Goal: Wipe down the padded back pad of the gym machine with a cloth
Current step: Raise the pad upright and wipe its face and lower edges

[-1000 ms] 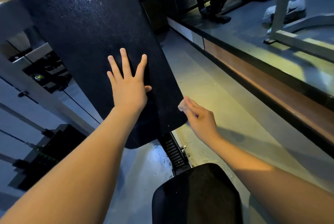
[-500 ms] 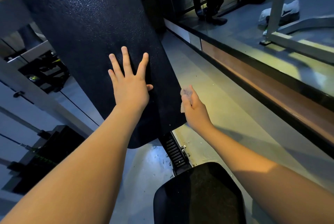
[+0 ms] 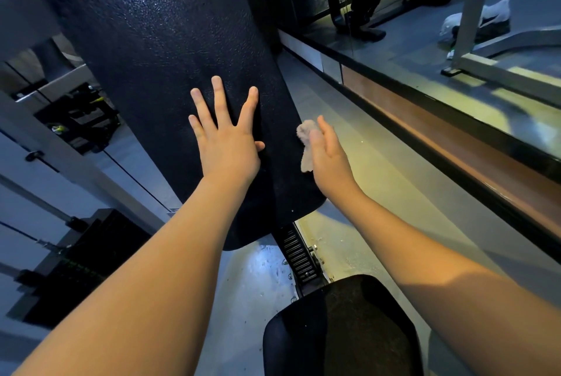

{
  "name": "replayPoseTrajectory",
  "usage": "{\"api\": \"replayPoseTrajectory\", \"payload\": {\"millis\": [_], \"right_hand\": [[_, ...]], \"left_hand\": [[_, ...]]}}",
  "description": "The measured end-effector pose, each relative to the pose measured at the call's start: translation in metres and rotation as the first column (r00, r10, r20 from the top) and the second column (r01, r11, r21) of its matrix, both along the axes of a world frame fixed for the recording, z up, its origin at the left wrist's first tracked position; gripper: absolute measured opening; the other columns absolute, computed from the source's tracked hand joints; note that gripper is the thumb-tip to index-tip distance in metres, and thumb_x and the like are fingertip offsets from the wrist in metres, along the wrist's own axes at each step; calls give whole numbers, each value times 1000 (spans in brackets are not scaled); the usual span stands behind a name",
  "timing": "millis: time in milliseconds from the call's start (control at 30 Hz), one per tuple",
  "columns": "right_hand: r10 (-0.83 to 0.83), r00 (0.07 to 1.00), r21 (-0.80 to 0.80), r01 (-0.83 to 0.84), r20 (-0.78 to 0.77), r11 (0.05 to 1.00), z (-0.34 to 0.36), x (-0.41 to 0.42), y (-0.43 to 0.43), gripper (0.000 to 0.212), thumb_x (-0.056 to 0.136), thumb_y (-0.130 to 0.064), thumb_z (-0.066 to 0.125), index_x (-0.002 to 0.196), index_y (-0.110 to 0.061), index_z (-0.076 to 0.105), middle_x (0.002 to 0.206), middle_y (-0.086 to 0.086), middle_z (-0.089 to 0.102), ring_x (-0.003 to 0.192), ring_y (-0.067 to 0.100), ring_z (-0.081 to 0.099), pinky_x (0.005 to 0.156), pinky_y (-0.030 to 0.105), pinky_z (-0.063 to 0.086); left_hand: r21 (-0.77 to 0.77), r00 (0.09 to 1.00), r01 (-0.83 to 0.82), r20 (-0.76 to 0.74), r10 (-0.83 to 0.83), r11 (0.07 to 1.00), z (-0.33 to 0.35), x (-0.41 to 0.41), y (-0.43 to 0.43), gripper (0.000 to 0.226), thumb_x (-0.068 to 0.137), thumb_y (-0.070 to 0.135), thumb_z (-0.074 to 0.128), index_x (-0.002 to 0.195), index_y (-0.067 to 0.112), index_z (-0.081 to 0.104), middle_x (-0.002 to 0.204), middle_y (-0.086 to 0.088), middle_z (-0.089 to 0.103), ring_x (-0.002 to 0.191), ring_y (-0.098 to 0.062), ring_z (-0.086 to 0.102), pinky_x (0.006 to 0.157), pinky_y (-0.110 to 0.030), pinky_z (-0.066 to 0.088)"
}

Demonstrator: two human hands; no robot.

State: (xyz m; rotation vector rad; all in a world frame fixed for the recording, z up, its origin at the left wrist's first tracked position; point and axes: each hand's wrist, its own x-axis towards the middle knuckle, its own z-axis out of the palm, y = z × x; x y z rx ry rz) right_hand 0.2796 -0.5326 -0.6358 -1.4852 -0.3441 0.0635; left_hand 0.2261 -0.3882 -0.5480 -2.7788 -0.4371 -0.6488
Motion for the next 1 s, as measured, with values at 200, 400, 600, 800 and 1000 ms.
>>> {"api": "replayPoseTrajectory", "payload": {"millis": [200, 400, 600, 800, 1000], "right_hand": [[71, 997, -109, -70, 5, 992, -3, 22, 10, 15, 104, -27, 39, 101, -27, 54, 68, -12, 51, 66, 9, 51, 68, 25, 42], [-76, 975, -144, 108, 210, 984, 16, 26, 22, 32, 108, -33, 42, 124, -15, 62, 119, 0, 69, 110, 16, 61, 95, 29, 47], [-56, 969, -105, 83, 239, 991, 72, 61, 37, 33, 109, -31, 40, 129, -20, 64, 110, -11, 70, 111, 11, 60, 94, 22, 42], [-51, 995, -189, 67, 88, 980, -28, 14, 0, 39, 111, -26, 39, 75, -39, 44, 62, -19, 48, 64, -6, 49, 69, 10, 38], [17, 1000, -276, -22, -20, 961, -58, 0, -16, 34, 110, -25, 35, 103, -7, 63, 101, 9, 68, 95, 27, 62, 89, 42, 49]], "left_hand": [[-10, 1000, 8, 11, -7, 1000, -1, 1, 2, 97, 91, 34, 69, 156, 44, -2, 162, -12, -30, 146, -45, -26, 120, -62, 0], [-24, 1000, 10, 13, -9, 1000, -2, 2, 2, 97, 92, 33, 68, 156, 44, -3, 161, -12, -32, 146, -45, -28, 120, -62, -2], [-20, 1000, -12, -6, 11, 1000, 0, 2, -1, 96, 93, 33, 67, 156, 45, -5, 160, -12, -33, 145, -45, -28, 120, -62, -2], [-16, 1000, -11, 10, 11, 1000, -3, 3, -3, 97, 91, 28, 69, 156, 42, -3, 161, -14, -31, 145, -47, -27, 118, -64, -3], [-30, 999, -33, -2, 33, 999, 1, 2, -6, 98, 92, 28, 68, 156, 43, -4, 160, -12, -34, 145, -45, -29, 119, -63, -3]]}}
